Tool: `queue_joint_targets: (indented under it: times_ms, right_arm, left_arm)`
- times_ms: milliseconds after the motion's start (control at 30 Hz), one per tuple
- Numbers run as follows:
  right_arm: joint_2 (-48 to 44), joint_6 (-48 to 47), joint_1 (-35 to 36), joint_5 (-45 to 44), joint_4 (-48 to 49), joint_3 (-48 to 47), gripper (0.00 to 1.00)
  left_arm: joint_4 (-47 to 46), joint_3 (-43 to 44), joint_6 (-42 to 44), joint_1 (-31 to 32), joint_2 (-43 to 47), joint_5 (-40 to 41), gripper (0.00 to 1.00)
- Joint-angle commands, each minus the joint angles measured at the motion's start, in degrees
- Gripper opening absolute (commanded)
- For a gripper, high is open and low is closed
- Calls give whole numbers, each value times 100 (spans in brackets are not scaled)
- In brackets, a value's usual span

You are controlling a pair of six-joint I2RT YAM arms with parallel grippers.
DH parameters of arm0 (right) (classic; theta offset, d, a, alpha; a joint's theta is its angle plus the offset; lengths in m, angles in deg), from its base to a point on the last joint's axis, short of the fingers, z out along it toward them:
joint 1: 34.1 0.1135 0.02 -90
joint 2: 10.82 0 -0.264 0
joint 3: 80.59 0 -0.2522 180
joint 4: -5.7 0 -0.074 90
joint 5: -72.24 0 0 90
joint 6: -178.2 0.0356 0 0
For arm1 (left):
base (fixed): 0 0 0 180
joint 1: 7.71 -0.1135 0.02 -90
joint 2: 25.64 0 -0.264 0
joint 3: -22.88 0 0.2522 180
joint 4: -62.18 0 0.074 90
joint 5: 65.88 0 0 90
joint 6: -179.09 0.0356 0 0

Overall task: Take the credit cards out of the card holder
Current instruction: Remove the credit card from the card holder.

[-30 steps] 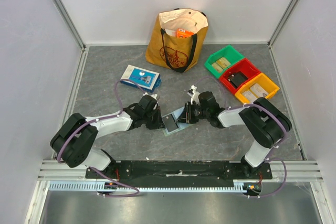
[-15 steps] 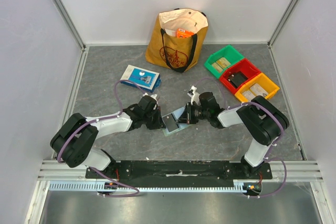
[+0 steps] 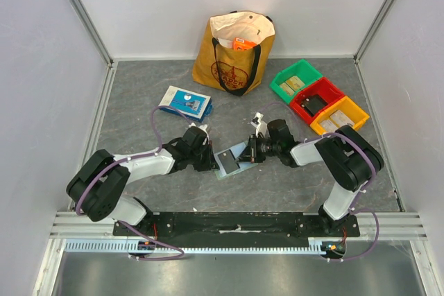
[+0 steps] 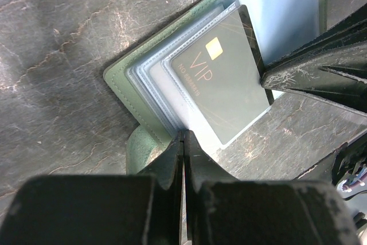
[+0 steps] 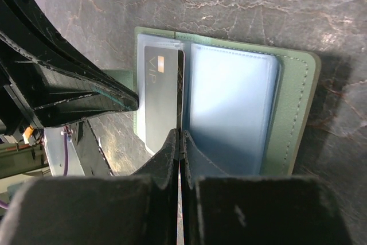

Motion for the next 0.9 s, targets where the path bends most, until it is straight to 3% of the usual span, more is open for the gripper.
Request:
queue_joint_targets:
  times_ms: [0, 233, 367, 867]
  right_arm:
    - [-3, -261, -40, 98, -267, -164, 0]
    - [67, -182, -48, 151, -188, -208, 0]
    - [94, -112, -40, 186, -91, -199, 0]
    - [94, -103, -40, 221, -56, -190, 0]
  left_arm:
    - [192, -145, -81, 18, -12, 178, 3]
    - [-45, -5, -292, 97, 453, 11, 24]
    - [-159, 223, -292, 141, 305, 64, 25]
    - [-257, 276, -213, 141, -346, 249, 2]
